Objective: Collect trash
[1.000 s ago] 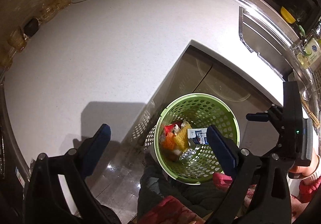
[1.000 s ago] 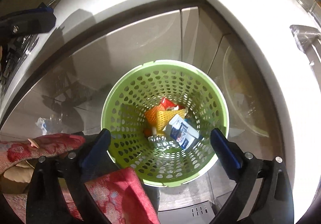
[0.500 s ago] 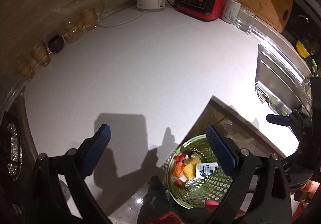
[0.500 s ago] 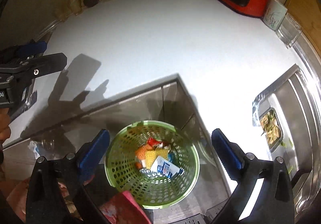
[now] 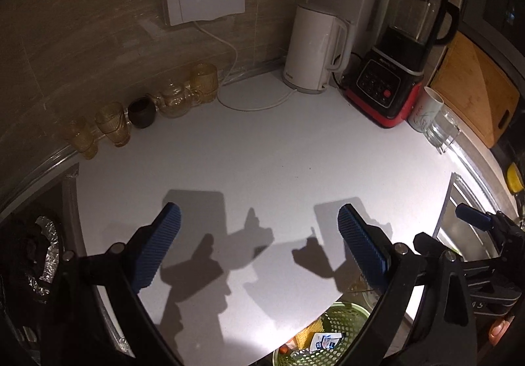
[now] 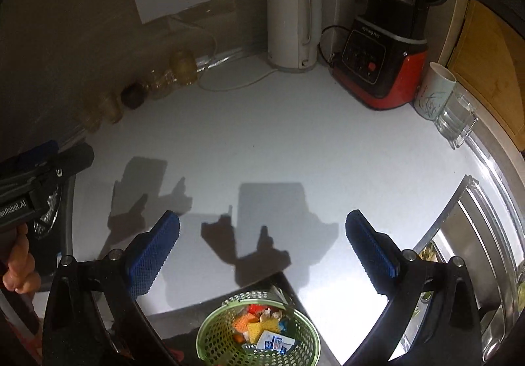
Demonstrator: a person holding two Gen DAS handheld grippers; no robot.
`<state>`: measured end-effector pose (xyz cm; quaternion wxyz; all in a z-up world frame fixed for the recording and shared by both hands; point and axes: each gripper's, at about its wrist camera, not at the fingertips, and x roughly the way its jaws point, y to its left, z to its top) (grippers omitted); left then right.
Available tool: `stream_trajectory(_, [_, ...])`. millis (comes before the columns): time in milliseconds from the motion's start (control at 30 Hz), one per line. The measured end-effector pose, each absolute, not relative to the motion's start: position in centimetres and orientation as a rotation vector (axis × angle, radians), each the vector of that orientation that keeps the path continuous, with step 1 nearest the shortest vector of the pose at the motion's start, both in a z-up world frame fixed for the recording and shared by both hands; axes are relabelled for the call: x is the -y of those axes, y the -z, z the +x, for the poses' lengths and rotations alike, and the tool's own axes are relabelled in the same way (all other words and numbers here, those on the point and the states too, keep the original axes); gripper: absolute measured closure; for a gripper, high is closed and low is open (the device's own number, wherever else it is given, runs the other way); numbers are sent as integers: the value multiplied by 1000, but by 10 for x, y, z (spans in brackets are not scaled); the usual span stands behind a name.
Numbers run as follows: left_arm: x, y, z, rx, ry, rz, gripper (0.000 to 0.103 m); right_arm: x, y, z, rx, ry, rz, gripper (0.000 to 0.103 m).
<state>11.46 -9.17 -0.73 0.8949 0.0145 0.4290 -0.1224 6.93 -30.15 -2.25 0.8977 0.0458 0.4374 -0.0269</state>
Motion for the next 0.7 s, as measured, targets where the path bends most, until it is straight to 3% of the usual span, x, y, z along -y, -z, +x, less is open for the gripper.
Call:
stream_trajectory(300, [93,-7,122,-844,203,13,11,305,-18,75,-808,114,115,3])
stream_trajectory(700, [97,-20,94,-777,168,44,11,307,-22,45,-777,112,116,2])
